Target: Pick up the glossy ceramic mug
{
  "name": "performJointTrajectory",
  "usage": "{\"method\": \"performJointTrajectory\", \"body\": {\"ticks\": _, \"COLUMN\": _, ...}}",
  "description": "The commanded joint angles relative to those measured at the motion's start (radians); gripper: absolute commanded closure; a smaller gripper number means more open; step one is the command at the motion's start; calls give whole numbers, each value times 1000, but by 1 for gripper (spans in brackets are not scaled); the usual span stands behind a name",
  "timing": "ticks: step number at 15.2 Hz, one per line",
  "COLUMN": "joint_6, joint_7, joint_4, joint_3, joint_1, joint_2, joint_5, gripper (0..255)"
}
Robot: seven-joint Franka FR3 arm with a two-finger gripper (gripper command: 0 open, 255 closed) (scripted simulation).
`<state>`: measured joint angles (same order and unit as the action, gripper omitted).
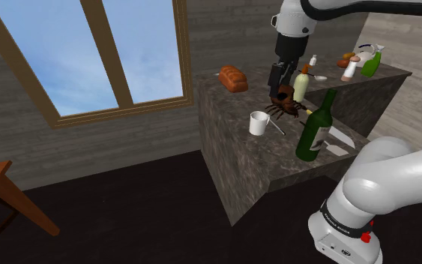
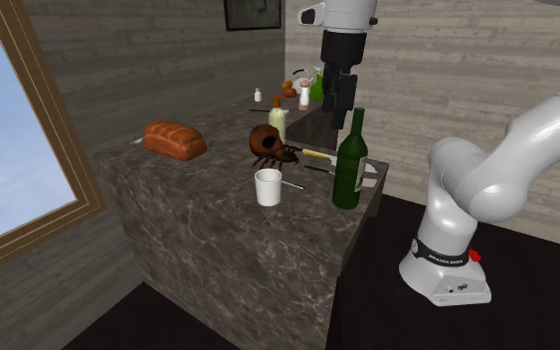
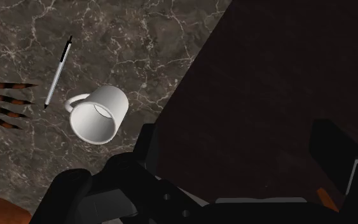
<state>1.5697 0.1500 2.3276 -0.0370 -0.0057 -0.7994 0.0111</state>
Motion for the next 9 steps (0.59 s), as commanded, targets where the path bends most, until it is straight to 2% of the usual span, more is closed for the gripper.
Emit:
{"method": "performJointTrajectory", "body": {"ticks": 1, "joint_6": 0, "joint_7": 0, "joint_4": 0, "joint_3": 0, "joint_1": 0, "joint_2": 0, "joint_5": 0, "gripper": 0}}
{"method": "performJointTrajectory", "body": {"ticks": 9, "joint_6": 262, "joint_7": 77, "joint_4": 124, "joint_3": 80, "joint_1": -34, "joint_2": 131, "joint_5": 52, "gripper": 0}}
